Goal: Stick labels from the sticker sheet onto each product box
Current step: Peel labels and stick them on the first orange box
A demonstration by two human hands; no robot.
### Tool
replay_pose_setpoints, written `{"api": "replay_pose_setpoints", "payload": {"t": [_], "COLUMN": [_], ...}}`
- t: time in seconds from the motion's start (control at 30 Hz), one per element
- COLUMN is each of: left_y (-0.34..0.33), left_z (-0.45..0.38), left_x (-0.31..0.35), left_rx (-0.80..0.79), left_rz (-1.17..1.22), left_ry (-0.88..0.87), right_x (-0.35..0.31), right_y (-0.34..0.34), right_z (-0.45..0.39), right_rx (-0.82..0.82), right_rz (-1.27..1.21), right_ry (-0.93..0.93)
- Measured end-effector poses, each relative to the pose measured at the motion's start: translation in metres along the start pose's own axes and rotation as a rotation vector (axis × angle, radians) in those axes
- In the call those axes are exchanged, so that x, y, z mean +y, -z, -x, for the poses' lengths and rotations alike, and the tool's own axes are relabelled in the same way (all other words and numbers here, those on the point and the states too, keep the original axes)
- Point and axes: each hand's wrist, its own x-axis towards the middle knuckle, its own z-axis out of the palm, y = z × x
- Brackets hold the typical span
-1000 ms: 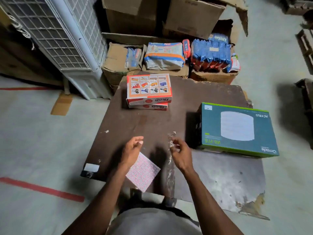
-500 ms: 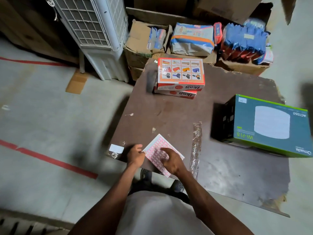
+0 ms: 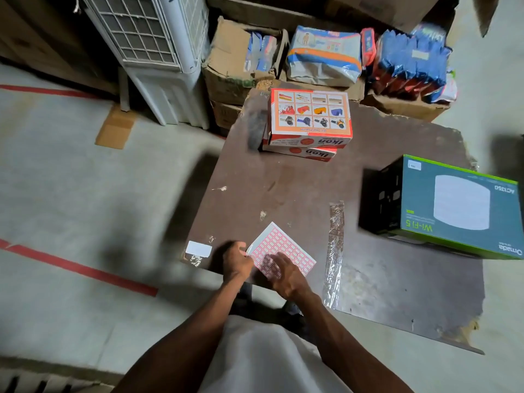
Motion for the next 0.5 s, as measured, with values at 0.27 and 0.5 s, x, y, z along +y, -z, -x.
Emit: {"api": "replay_pose_setpoints", "payload": {"t": [0.27, 0.5], "left_y": [0.006, 0.015], "left_z": [-0.012, -0.002], "left_x": [0.004, 0.021], "left_rx": [-0.001, -0.202], "left_rz": [0.022, 0.368], "left_ry": [0.014, -0.105], "right_x": [0.004, -0.005], "right_y": [0.007, 0.026], "right_z": [0.0, 0.007], "right_rx": [0.027, 0.246], "right_rz": [-0.019, -0.191], "right_ry": [0.031, 0.066]}}
